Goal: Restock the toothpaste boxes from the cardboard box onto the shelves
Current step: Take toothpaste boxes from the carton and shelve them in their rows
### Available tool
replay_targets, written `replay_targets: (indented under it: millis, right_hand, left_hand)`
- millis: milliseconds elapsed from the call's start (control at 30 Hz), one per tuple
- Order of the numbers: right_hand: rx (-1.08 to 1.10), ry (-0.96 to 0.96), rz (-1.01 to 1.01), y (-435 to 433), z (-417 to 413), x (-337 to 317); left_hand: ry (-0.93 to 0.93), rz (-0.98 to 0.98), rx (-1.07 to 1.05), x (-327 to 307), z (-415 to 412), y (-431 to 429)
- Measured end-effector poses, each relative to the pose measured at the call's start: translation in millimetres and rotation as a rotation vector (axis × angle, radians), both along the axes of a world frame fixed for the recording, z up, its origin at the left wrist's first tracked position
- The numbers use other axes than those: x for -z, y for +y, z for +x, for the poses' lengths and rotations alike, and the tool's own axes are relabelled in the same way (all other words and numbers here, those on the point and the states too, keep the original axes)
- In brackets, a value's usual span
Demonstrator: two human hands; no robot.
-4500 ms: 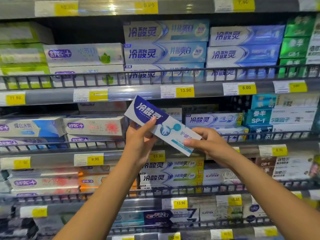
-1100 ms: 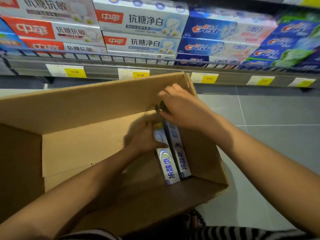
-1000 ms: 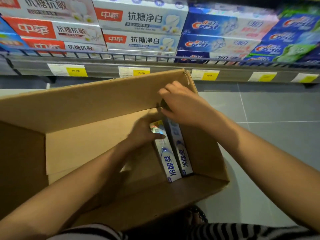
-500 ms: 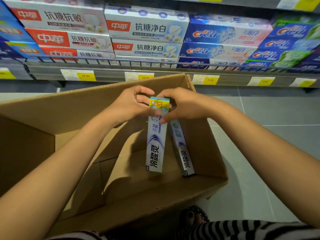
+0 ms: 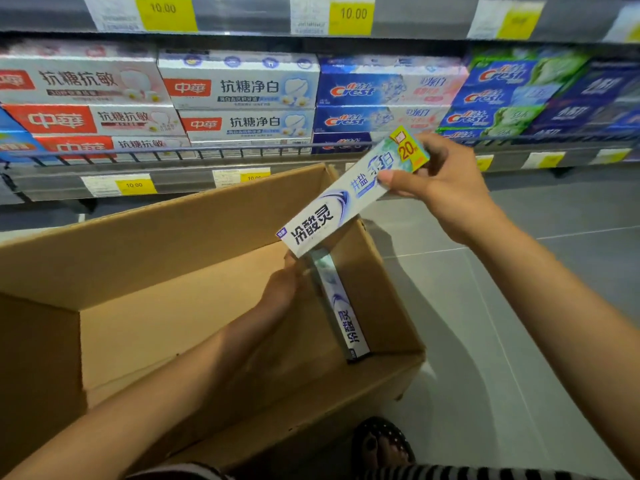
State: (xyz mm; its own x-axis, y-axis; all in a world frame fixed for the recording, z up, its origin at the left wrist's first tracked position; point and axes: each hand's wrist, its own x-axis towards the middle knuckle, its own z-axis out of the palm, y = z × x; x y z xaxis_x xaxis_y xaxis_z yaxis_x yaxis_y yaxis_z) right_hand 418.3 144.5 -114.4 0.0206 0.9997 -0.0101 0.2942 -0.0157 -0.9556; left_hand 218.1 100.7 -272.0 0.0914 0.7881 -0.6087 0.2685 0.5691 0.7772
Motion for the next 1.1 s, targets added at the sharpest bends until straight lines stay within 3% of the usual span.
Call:
replay_targets:
  millis: [133,500,900,1100]
  right_hand:
    - [0.155,0.23,0.03,-7,13,0]
    - [0.243,0.387,0.016,-11,20,10]
    - [0.264,0.495,-0.085,-10,24,17]
    - [0.331,0.626,-0.179,-6,24,-6]
  left_hand:
    - [-0.066,-0.009,0.161,9,20,-17]
    - [-0.259,-0.176,0.02,27,45,-22]
    - [-0.203,0.1,0.081,-13,23,-19]
    - [-0.333,-0.137,-0.035,-72,-37,-2]
